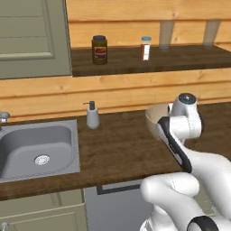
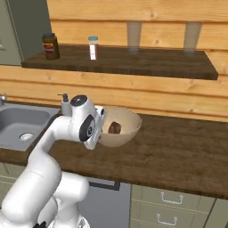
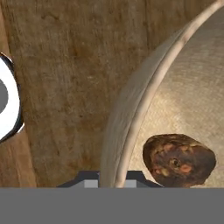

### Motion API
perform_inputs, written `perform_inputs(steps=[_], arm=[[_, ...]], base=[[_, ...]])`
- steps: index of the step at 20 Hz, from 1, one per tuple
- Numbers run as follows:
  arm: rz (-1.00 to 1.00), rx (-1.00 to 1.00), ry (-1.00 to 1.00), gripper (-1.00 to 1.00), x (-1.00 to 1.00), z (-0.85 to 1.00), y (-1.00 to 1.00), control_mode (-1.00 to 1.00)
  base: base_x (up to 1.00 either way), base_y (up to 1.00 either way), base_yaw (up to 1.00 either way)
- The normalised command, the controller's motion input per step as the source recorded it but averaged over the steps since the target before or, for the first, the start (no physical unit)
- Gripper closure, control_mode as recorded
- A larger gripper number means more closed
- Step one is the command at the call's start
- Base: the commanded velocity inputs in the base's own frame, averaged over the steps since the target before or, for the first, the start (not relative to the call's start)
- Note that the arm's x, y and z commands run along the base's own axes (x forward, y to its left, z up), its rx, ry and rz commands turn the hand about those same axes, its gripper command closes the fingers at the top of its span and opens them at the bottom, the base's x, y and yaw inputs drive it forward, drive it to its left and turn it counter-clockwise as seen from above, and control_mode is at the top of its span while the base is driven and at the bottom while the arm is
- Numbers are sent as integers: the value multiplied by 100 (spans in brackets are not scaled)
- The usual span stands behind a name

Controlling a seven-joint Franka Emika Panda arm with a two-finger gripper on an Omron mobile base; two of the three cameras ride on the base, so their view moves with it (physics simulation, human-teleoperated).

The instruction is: Open the cabinet, pick up the bread from the cabinet and place it in the basket. Then move the basket to the dining counter.

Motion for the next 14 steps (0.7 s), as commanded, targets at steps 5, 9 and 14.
perform_inputs(steps=[5,9,14], arm=[[44,6,-15,100,-92,52,2,-100],[38,1,-9,100,-75,69,5,-100],[23,0,-3,100,-29,62,6,-100]], base=[[0,0,0],[0,0,0],[0,0,0]])
